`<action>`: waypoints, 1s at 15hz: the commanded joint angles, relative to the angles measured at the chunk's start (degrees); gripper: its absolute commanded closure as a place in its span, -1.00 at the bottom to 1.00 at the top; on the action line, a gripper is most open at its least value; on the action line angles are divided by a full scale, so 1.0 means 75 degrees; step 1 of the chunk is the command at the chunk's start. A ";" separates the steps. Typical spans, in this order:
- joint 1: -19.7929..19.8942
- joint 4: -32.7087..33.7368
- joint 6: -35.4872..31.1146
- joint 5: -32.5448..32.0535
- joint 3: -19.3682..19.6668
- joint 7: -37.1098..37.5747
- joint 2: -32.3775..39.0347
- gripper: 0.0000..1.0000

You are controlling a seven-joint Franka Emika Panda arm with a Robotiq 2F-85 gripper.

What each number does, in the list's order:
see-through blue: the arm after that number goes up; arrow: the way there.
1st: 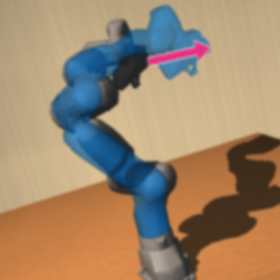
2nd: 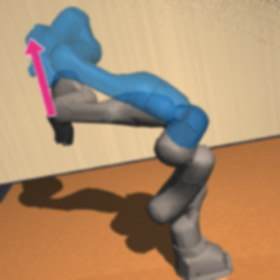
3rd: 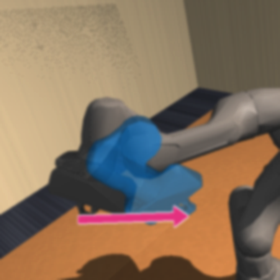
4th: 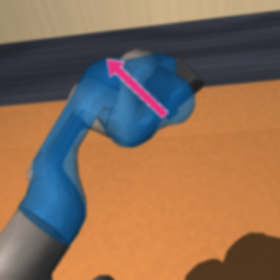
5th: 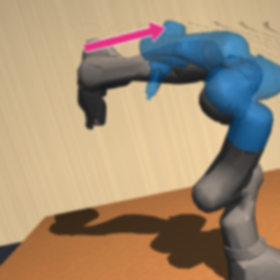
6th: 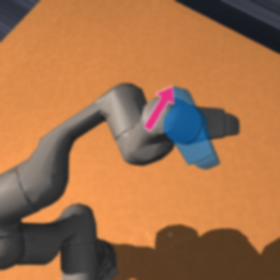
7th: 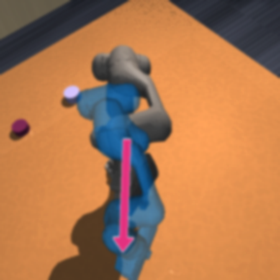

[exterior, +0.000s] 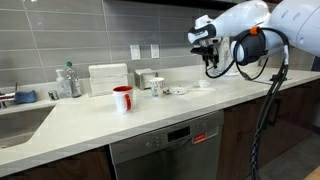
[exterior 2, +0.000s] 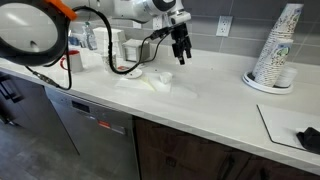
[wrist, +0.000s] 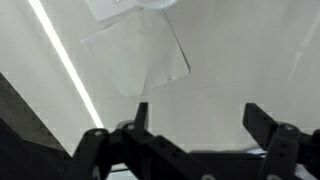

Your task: Place the small paper towel to the right of the teacup

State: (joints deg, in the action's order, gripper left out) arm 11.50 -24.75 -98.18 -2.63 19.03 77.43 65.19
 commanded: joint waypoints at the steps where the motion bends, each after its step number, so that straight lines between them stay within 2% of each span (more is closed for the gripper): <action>1: 0.0032 -0.0113 0.0199 -0.0046 -0.0764 -0.1292 -0.0418 -1.00; 7: -0.0044 -0.0139 0.0206 0.0162 -0.1517 -0.3425 -0.0864 -1.00; 15: 0.0057 -0.0234 0.0500 0.0750 -0.2233 -0.6314 -0.1186 -1.00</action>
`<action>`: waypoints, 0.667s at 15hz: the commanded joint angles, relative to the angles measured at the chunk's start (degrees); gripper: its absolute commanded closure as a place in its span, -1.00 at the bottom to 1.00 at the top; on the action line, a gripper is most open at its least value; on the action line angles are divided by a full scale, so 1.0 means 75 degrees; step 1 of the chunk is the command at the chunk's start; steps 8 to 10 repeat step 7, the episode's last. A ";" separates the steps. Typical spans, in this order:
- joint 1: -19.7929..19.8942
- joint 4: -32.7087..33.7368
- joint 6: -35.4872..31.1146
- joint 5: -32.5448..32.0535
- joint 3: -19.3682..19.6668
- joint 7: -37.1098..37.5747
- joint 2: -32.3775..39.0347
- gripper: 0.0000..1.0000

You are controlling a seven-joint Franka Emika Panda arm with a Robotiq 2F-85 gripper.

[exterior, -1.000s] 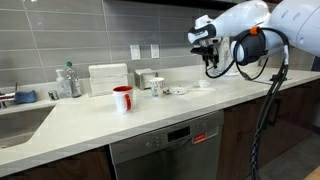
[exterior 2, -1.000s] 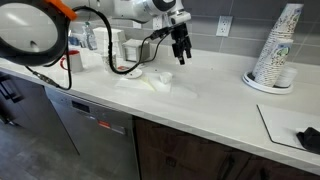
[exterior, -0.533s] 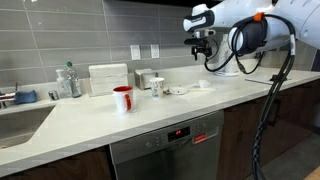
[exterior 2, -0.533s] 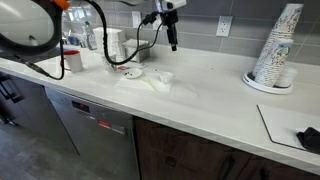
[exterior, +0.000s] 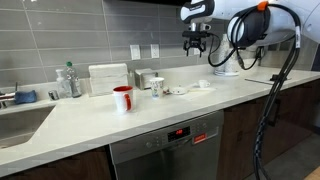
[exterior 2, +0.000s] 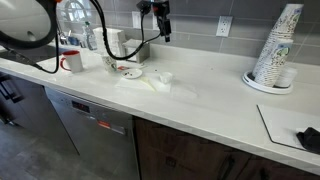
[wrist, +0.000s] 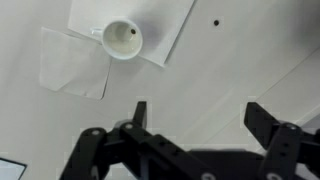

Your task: Place the small paper towel to the right of the teacup

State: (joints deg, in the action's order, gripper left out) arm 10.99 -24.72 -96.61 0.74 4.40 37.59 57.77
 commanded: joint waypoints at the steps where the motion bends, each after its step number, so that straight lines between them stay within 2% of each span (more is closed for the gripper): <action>1: 0.0149 -0.0253 0.0367 0.0371 -0.0334 -0.1383 -0.0205 -1.00; 2: -0.0006 -0.0157 0.0060 0.0204 -0.0068 -0.0716 -0.0118 -1.00; 5: 0.0025 -0.0161 0.0142 0.0274 -0.0142 -0.1155 -0.0123 -1.00; 10: 0.0028 -0.0162 0.0144 0.0280 -0.0151 -0.1201 -0.0123 -1.00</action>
